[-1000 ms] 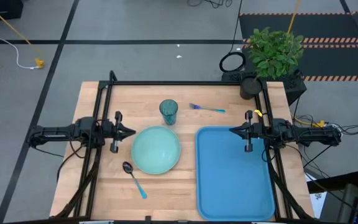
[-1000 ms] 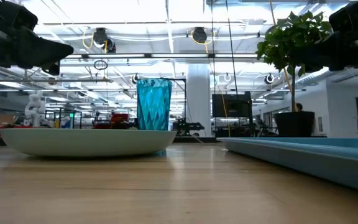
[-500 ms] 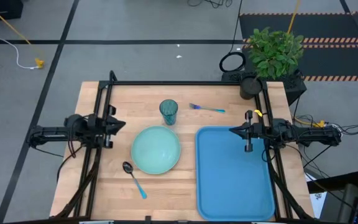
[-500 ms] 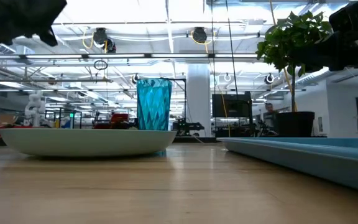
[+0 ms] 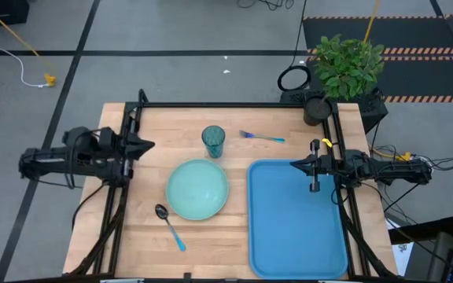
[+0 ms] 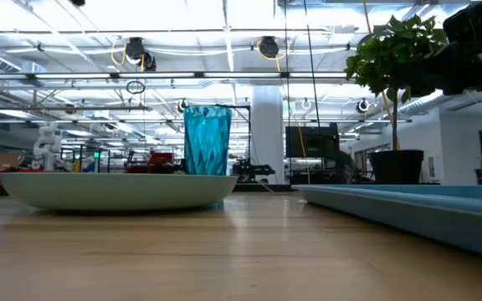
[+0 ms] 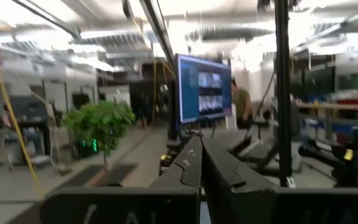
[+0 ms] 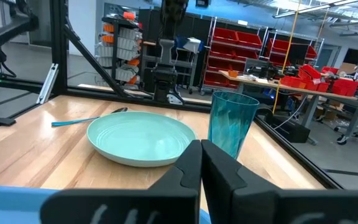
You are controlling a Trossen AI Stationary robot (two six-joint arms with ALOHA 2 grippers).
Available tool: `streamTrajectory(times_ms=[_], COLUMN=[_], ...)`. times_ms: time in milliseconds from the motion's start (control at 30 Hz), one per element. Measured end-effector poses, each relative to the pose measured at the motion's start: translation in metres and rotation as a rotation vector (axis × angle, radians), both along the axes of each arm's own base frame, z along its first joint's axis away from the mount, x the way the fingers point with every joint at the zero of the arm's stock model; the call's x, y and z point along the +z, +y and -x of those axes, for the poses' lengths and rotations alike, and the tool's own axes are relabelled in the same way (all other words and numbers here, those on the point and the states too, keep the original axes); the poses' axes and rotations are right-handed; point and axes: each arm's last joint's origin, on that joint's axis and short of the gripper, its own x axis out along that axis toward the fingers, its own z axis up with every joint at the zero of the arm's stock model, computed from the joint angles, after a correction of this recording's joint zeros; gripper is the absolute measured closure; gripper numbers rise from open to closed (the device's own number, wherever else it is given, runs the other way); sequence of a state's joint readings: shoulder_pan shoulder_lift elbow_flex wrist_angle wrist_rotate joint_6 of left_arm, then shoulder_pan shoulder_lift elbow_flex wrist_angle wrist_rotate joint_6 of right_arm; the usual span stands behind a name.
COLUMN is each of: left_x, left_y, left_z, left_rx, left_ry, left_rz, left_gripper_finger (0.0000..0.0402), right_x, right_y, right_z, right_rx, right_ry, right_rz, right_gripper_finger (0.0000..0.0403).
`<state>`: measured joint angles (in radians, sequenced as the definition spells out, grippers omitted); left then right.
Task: Pick and place plate/cup/fork/spoon on tray
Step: Put the blue glass on the blue serving tray
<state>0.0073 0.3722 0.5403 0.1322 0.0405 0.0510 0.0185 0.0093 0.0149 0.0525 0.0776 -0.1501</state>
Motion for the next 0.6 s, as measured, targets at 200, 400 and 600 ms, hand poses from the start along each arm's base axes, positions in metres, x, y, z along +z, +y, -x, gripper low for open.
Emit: streamTrajectory(times_ms=[200, 400, 600], left_x=[0.058, 0.1, 0.123], left_y=[-0.003, -0.007, -0.008], left_z=[-0.023, -0.05, -0.081], left_rx=[-0.023, -0.045, -0.009], left_ry=[0.092, 0.226, 0.358], left_rz=[-0.018, -0.022, -0.048], left_gripper_finger=[0.0399, 0.0398, 0.0397], right_x=[0.002, 0.006, 0.006], right_y=[0.0, -0.001, -0.002], right_z=[0.0, 0.001, 0.001], right_rx=[-0.002, -0.048, -0.044], right_ry=[-0.021, -0.067, -0.073], right_rz=[-0.027, -0.041, -0.128], right_gripper_finger=[0.0403, 0.0403, 0.0403])
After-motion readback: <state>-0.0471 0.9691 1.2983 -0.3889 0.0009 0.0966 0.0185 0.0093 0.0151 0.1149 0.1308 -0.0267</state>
